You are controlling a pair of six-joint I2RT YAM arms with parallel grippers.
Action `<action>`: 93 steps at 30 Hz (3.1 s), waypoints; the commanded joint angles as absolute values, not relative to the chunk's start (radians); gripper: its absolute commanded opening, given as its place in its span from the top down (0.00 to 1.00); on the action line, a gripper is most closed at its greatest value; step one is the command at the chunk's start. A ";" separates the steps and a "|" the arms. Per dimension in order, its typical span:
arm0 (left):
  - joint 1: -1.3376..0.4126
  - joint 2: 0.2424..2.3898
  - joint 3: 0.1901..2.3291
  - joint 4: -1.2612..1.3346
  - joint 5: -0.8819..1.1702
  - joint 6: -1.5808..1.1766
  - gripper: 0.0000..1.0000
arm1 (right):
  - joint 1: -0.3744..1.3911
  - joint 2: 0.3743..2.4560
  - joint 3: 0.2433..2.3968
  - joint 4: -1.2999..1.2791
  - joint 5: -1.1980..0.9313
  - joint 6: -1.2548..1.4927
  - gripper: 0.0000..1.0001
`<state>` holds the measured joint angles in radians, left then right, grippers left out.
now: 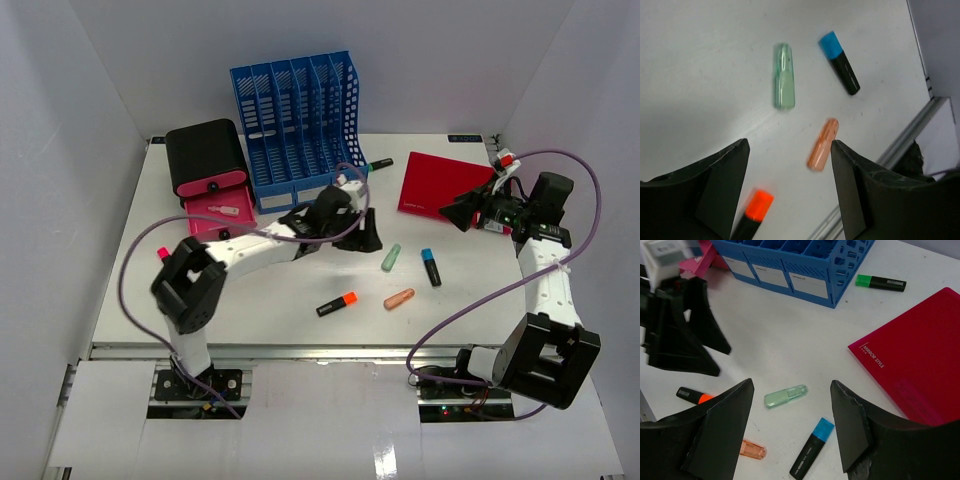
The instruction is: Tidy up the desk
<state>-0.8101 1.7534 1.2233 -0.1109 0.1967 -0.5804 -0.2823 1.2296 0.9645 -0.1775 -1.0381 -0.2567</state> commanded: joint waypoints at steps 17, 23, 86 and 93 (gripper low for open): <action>-0.992 2.339 1.943 -0.424 -0.224 -0.324 0.30 | -0.350 1.213 0.946 -0.160 -1.193 -0.248 0.31; -1.011 2.347 1.933 -0.456 -0.270 -0.313 0.39 | -0.353 1.219 0.945 -0.161 -1.198 -0.247 0.31; 0.079 1.378 0.841 0.040 0.064 -1.304 0.78 | -0.293 1.249 0.897 -0.110 -1.178 -0.229 0.32; 0.109 1.450 0.847 0.043 0.039 -1.285 0.67 | -0.287 1.255 0.898 -0.119 -1.175 -0.238 0.32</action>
